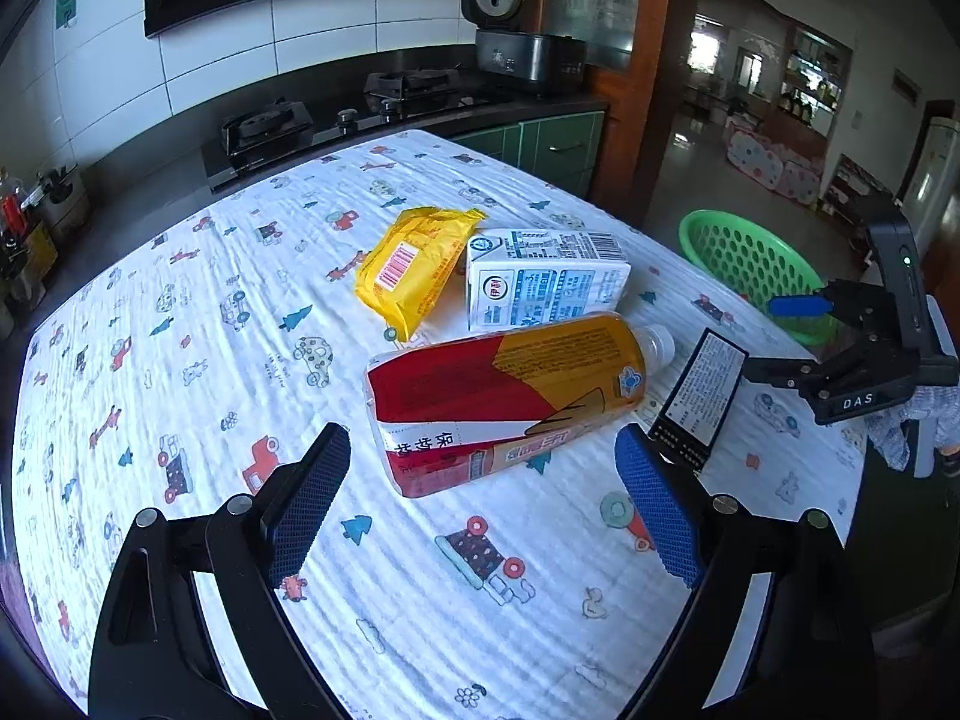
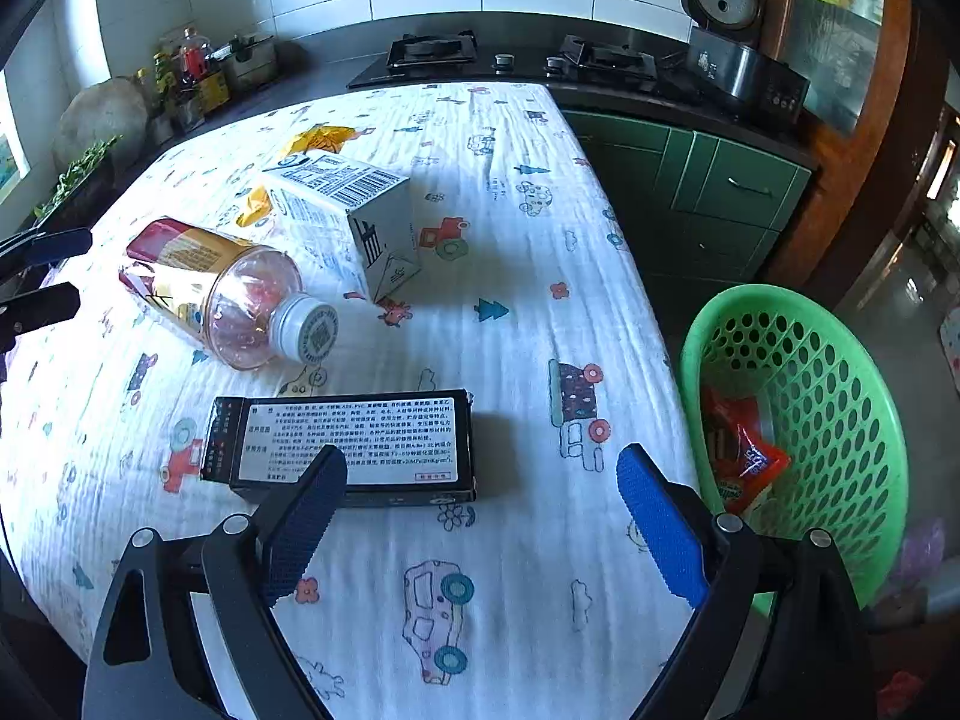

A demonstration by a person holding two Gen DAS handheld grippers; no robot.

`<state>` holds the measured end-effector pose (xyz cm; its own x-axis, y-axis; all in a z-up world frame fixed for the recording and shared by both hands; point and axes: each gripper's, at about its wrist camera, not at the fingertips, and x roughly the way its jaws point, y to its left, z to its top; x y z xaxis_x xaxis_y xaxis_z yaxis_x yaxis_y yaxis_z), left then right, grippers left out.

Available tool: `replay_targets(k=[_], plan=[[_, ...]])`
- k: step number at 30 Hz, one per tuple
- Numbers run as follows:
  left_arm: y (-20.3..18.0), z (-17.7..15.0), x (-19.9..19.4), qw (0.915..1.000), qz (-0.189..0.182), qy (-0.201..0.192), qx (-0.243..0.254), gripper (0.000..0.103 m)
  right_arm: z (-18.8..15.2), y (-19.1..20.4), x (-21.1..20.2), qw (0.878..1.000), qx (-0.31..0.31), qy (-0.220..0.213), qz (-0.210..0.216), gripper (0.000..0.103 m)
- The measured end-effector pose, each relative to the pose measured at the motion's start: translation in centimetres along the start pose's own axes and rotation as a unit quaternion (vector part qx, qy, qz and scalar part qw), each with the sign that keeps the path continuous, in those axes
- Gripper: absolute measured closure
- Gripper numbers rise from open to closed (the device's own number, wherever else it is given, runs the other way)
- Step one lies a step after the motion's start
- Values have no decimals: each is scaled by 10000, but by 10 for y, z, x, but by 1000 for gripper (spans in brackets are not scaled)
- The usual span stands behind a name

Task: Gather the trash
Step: 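Reach the left gripper to the red-and-yellow drink bottle and grasp it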

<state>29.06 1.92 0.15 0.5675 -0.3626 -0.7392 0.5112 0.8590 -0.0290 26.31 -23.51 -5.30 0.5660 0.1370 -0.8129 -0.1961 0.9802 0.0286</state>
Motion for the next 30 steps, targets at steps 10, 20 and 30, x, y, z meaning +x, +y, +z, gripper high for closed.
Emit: replay_targets(k=[10, 20, 30], plan=[[-30, 19, 18, 9879, -148, 120, 1536, 14, 8, -1, 2, 9999, 74, -19, 140, 15], [-36, 33, 57, 9491, -480, 767, 3018, 14, 14, 2, -1, 9997, -8, -8, 251, 14], [-36, 35, 86, 9189, -915, 1195, 3647, 14, 16, 2, 12, 9990, -8, 197, 400, 14]])
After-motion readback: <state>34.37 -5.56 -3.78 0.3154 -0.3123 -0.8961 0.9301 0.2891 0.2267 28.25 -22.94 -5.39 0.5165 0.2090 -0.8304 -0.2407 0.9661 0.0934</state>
